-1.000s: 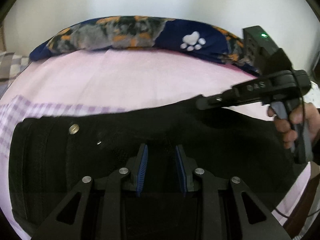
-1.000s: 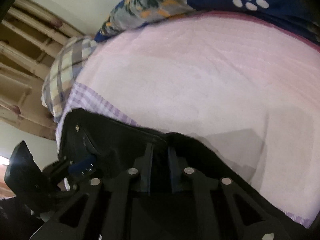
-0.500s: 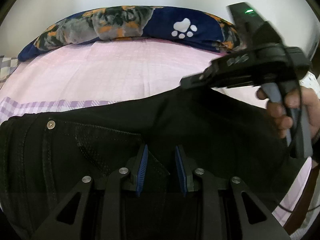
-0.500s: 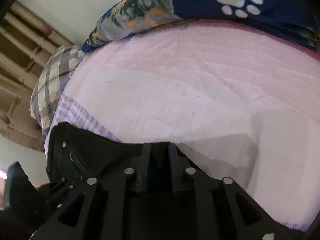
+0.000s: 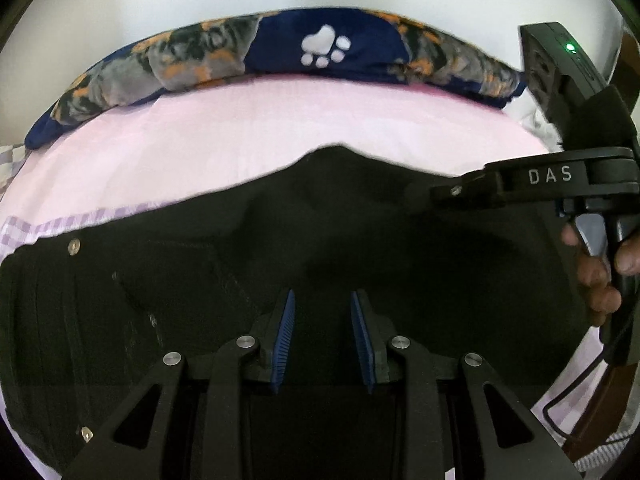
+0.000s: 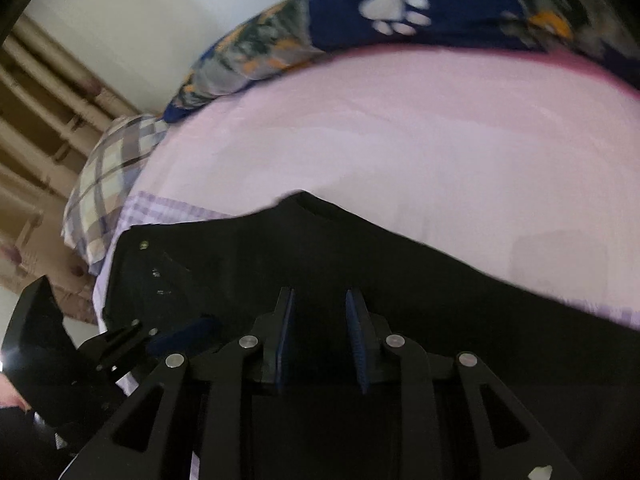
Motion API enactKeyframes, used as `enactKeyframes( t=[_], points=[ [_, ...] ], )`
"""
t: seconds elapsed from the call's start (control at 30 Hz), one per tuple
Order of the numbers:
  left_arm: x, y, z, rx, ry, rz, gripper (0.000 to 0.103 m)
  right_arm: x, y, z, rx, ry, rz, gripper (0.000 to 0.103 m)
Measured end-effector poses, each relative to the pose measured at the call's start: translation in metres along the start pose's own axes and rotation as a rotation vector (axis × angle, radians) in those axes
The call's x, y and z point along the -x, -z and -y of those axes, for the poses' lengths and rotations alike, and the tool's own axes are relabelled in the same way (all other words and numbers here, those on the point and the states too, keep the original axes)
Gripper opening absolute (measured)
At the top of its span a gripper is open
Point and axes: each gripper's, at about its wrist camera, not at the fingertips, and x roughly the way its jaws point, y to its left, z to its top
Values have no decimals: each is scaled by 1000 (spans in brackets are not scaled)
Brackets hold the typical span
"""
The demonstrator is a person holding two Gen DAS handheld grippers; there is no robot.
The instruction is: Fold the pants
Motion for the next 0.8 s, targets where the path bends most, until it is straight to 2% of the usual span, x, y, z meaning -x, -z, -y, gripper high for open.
enactKeyframes(
  t=[0.03,0.1,0.2,0.37,0.5,0.8],
  points=[
    [-1,1,0,1,-10,-8,31,2,2,8,-14,35,14,25],
    [0,2,0,-4,-21,-6,31,10,5,23,-53,39,41,19],
    [1,1,4,-13,-57,-20,31,31,14,46,-93,138,91,23],
    [-1,0,13,-15,-116,-31,32,63,37,91,-185,194,110,23],
    [-1,1,15,-8,-131,-36,33,95,65,117,-252,201,144,24],
    [1,5,23,11,-173,-35,36,178,161,158,-475,200,275,31]
  ],
)
